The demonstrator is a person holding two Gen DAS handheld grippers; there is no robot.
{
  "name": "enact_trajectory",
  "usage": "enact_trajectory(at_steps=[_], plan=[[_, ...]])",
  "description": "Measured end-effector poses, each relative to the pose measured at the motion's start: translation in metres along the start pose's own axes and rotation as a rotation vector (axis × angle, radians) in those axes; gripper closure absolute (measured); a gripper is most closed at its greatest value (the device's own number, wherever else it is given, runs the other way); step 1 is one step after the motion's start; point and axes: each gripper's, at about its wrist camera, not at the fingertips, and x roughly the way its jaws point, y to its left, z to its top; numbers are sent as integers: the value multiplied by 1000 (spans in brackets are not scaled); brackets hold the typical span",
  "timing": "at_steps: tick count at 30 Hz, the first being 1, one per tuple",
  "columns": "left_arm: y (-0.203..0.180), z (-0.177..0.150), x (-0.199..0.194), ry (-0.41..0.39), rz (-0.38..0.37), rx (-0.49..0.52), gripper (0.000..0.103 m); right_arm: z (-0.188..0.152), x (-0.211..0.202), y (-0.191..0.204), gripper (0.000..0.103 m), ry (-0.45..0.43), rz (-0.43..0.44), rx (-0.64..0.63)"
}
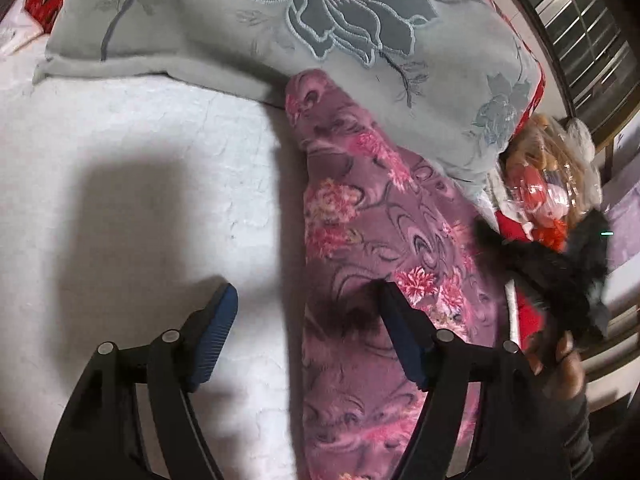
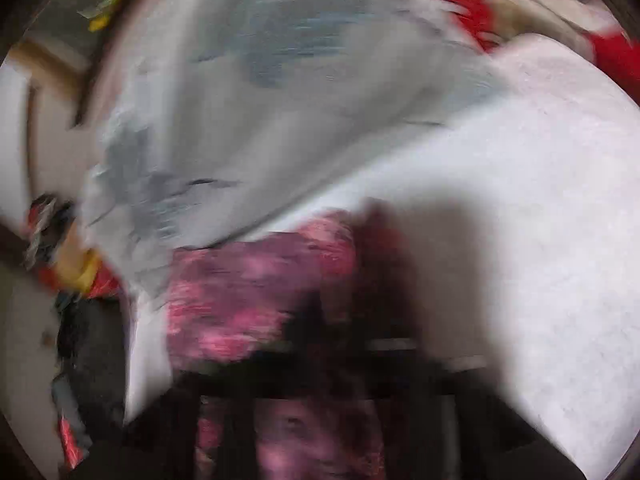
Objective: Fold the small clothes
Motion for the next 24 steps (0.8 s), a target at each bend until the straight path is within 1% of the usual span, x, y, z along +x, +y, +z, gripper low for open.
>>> enact_trajectory(at_steps=[1, 2, 3, 4, 5, 6, 7, 8, 10, 11, 12, 14, 15, 17, 19, 20, 21, 22, 23, 24], plan=[[-2, 3, 4, 2, 22, 5, 29, 2, -6, 10, 99, -48, -7, -57], [-3, 2, 8, 3, 30, 6, 29, 3, -14, 14, 99, -100, -3, -84], [-7, 3, 12, -2, 40, 12, 28, 5, -17, 9, 99, -126, -12, -55], [-11, 2, 12, -7, 56, 28, 28, 7, -13, 0, 99, -121, -22, -16], [-15, 1, 11, -13, 69, 48, 28, 5, -2, -11, 98, -67, -55, 14], [-19, 0, 9, -19, 78, 62, 28, 0, 12, -19, 98, 9, -122, 20], [-21, 0, 8, -27, 95, 72, 29, -4, 15, -21, 98, 27, -151, 8], [-24, -1, 7, -34, 106, 81, 29, -5, 7, -17, 86, -3, -158, -6], [-26, -1, 4, -39, 120, 96, 29, -8, -14, -2, 85, -66, -183, -39], [-28, -3, 3, -41, 121, 98, 29, -10, -23, 4, 85, -85, -158, -58], [-29, -4, 2, -44, 115, 101, 29, -15, -35, 12, 85, -111, -109, -86], [-30, -4, 2, -45, 124, 109, 29, -28, -51, 21, 77, -135, -56, -135], [-29, -3, 2, -47, 130, 113, 29, -36, -54, 26, 76, -130, -34, -165], [-26, -5, 0, -44, 129, 114, 29, -51, -45, 34, 74, -90, -42, -220], [-28, -6, 0, -41, 127, 117, 29, -73, -20, 29, 75, 60, -129, -278], [-29, -7, -2, -47, 136, 124, 29, -77, -16, 32, 75, 54, -152, -308], [-33, -6, 0, -52, 140, 130, 29, -79, -22, 36, 75, 24, -161, -337], [-29, -8, -5, -56, 144, 136, 29, -78, -27, 42, 73, 30, -177, -344], [-29, -8, -7, -57, 147, 141, 29, -77, -33, 46, 73, 28, -169, -337], [-29, -9, -7, -58, 147, 143, 29, -76, -39, 48, 72, 11, -138, -332]])
